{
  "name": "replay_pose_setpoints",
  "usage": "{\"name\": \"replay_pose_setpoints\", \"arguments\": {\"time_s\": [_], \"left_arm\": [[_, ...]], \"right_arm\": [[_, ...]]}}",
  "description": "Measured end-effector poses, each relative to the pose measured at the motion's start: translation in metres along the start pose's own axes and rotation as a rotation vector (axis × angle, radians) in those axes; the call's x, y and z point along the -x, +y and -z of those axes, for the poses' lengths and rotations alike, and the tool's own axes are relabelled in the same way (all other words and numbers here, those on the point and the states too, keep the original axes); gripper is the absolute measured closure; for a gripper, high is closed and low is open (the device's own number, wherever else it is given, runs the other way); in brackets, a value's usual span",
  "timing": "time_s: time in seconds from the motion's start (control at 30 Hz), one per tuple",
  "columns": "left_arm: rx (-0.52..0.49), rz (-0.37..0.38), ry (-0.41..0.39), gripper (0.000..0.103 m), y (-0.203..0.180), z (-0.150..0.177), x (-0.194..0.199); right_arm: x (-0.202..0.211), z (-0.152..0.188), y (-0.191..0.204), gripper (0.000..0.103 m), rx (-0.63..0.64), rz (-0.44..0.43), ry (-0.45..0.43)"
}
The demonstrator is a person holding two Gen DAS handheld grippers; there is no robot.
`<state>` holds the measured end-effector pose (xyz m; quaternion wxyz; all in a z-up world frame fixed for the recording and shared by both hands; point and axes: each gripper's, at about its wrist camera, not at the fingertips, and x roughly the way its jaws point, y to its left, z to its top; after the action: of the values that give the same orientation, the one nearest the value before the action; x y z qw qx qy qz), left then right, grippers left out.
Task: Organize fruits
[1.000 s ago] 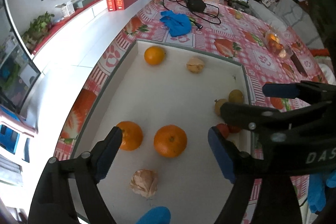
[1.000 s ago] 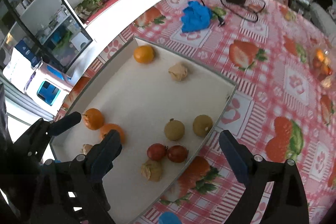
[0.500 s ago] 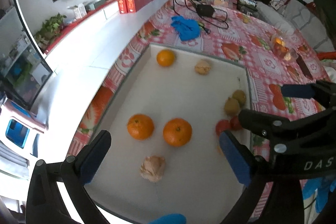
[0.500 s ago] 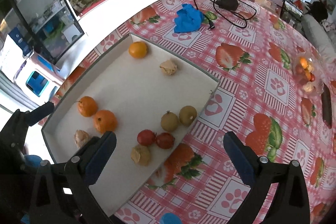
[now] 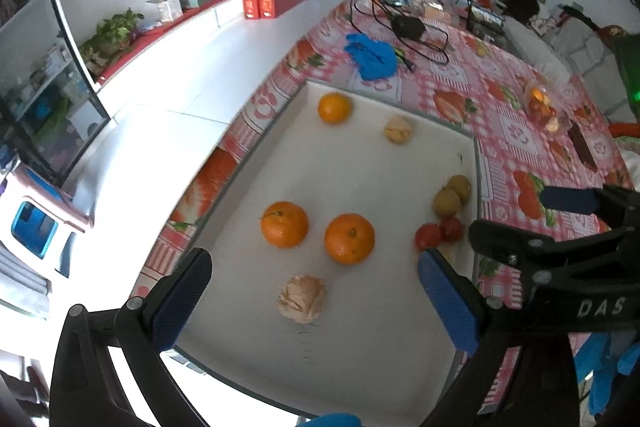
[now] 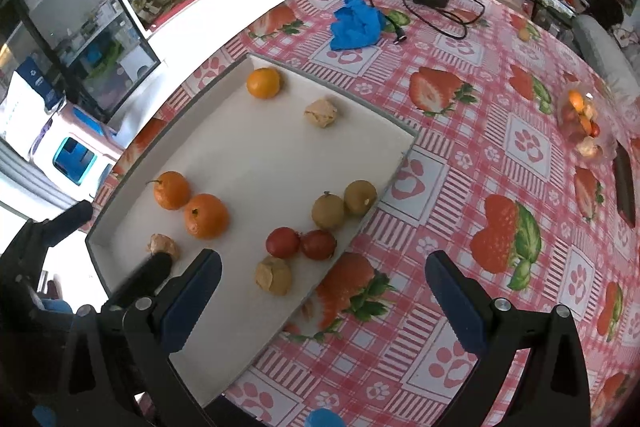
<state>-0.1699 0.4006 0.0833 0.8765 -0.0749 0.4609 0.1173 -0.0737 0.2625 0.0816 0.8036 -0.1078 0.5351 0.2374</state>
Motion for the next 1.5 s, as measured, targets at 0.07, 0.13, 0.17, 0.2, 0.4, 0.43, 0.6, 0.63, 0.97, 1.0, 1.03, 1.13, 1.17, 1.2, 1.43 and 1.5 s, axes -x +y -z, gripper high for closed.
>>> {"name": "replay_pose_setpoints", "arguments": {"time_s": [0.07,0.13,0.17,0.2,0.4,0.43,0.6,0.63,0.97,1.0,1.03,1.13,1.17,1.2,1.43,1.5], "left_arm": [[0.039,0.003,-0.055,0.0,0.005,-0.002,0.011],[0.079,-0.005,-0.114,0.0,0.01,-0.005,0.025],[0.101,-0.018,-0.155,0.0,0.014,-0.007,0.032],[0.137,-0.022,-0.212,0.0,0.019,-0.008,0.041],[0.363,0.08,-0.434,0.0,0.053,-0.014,0.085],[0.383,0.098,-0.462,0.0,0.057,-0.016,0.091],[0.335,0.128,-0.535,0.0,0.056,-0.028,0.122],[0.307,0.129,-0.529,0.0,0.054,-0.03,0.125],[0.706,0.144,-0.77,0.0,0.116,-0.024,0.188],[0.76,0.087,-0.79,0.0,0.121,-0.024,0.194],[0.802,0.051,-0.797,0.0,0.126,-0.023,0.197],[0.928,-0.017,-0.802,0.0,0.136,-0.016,0.2],[0.947,-0.047,-0.8,0.0,0.136,-0.016,0.2],[0.949,-0.082,-0.796,0.0,0.134,-0.016,0.199],[0.305,-0.147,-0.464,0.0,0.073,-0.032,0.141],[0.207,-0.133,-0.333,0.0,0.056,-0.02,0.107]], "right_arm": [[0.006,-0.001,-0.007,0.0,-0.044,-0.019,-0.018],[0.013,-0.003,-0.017,0.0,-0.111,-0.054,-0.039],[0.018,-0.003,-0.022,0.0,-0.136,-0.061,-0.054],[0.023,-0.003,-0.027,0.0,-0.153,-0.042,-0.072],[0.044,-0.001,-0.049,0.001,-0.203,0.007,-0.129],[0.044,0.0,-0.05,0.001,-0.201,0.006,-0.125],[0.044,0.008,-0.038,0.001,-0.101,0.034,-0.107],[0.043,0.01,-0.032,0.001,-0.07,0.035,-0.101],[0.039,0.021,-0.017,0.001,-0.017,0.012,-0.097],[0.038,0.023,-0.017,0.001,-0.019,0.014,-0.096],[0.037,0.025,-0.016,0.001,-0.021,0.023,-0.096],[0.03,0.034,-0.012,0.001,-0.029,0.036,-0.091],[0.026,0.039,-0.01,0.001,-0.03,0.027,-0.082],[0.021,0.043,-0.007,0.001,-0.025,0.014,-0.067],[0.013,0.046,-0.003,0.001,-0.003,-0.025,-0.018],[0.014,0.044,-0.007,0.001,-0.013,-0.037,-0.012]]}}
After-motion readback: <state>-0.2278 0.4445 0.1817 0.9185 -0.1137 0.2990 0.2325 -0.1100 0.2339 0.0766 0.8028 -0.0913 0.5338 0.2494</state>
